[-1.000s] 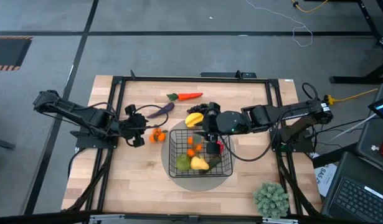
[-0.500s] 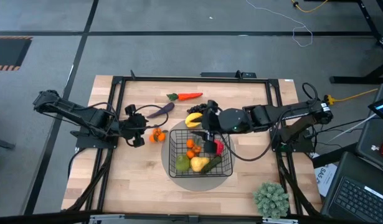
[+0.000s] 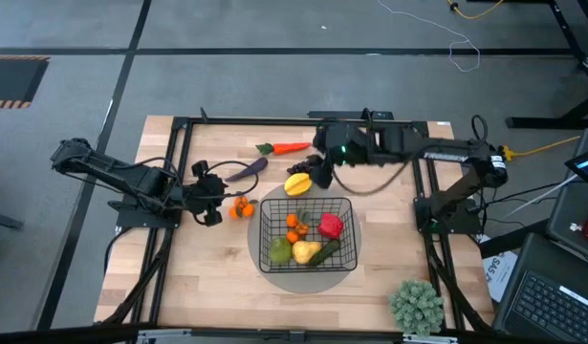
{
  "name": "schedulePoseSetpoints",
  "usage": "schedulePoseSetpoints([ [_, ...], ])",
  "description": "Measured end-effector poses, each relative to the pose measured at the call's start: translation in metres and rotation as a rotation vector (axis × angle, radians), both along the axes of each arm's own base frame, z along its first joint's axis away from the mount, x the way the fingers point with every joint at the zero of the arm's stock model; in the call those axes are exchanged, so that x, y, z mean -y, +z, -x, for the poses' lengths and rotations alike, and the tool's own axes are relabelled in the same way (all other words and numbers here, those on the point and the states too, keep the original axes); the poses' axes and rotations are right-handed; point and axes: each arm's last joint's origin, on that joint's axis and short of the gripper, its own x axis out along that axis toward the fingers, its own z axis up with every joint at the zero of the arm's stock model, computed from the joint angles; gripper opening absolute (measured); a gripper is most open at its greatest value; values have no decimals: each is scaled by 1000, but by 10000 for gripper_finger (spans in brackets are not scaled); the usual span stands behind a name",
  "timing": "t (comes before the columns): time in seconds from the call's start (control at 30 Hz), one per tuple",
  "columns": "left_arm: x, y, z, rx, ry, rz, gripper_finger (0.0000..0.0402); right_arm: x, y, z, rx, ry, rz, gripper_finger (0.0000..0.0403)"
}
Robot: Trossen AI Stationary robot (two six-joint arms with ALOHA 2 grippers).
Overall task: Build produce basket
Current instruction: Put the violet grapes into the black wire basket
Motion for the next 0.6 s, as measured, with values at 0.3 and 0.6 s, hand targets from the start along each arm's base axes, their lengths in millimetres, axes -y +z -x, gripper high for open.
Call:
schedulePoseSetpoints([
  [0.3,0,0,0,0,0,0,98,52,-32,-7,-134,-41,-169,171],
  [0.6,0,0,0,-2,0,-1,98,83,-100,-36,-327,-124,-255,171],
])
